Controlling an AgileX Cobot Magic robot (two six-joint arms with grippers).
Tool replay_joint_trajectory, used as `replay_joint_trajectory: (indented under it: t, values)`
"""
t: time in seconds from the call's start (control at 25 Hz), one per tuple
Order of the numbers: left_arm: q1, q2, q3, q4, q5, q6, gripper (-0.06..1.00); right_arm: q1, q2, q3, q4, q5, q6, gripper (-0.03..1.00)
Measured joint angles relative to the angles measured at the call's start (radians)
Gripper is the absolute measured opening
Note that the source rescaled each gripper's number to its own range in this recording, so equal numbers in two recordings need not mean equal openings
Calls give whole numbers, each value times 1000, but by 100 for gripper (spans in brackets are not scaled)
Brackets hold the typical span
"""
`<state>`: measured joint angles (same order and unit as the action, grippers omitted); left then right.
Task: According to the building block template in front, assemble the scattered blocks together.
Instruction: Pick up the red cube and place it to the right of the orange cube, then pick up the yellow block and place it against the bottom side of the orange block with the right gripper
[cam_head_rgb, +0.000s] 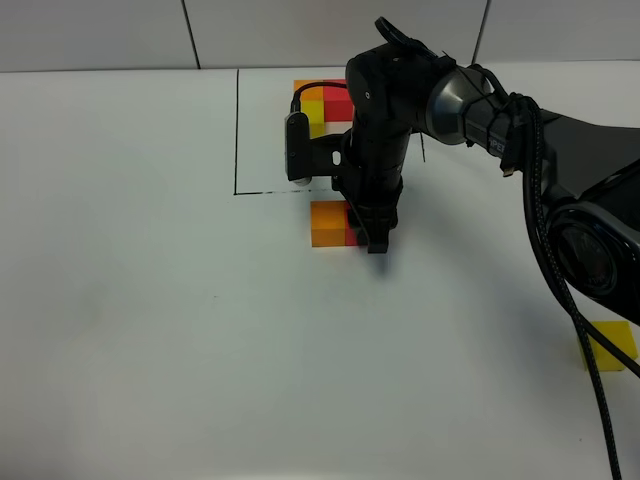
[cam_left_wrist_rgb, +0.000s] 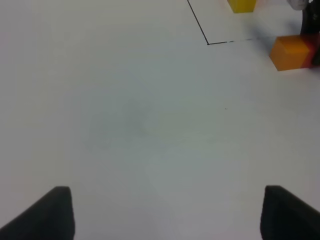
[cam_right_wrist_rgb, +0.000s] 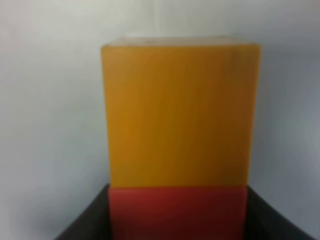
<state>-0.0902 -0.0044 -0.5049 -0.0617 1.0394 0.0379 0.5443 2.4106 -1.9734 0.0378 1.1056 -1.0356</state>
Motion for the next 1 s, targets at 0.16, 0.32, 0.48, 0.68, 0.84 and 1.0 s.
replay_joint_trajectory:
  t: [0.16, 0.32, 0.48, 0.68, 0.84, 1.0]
  values:
    - [0, 0, 0, 0, 0, 0, 70, 2, 2, 2, -5, 28, 15, 48]
    - [0, 0, 0, 0, 0, 0, 70, 4, -35, 4, -52, 85, 113, 94]
    - [0, 0, 0, 0, 0, 0, 70, -32, -122, 57, -68, 99, 289, 99]
    - [0, 0, 0, 0, 0, 0, 70, -151, -300, 328, -75, 83, 484, 88]
    - [0, 0, 0, 0, 0, 0, 70, -258, -487, 640, -79, -80, 693, 85]
    - [0, 0, 0, 0, 0, 0, 70, -363, -701, 947, -78, -278, 963, 84]
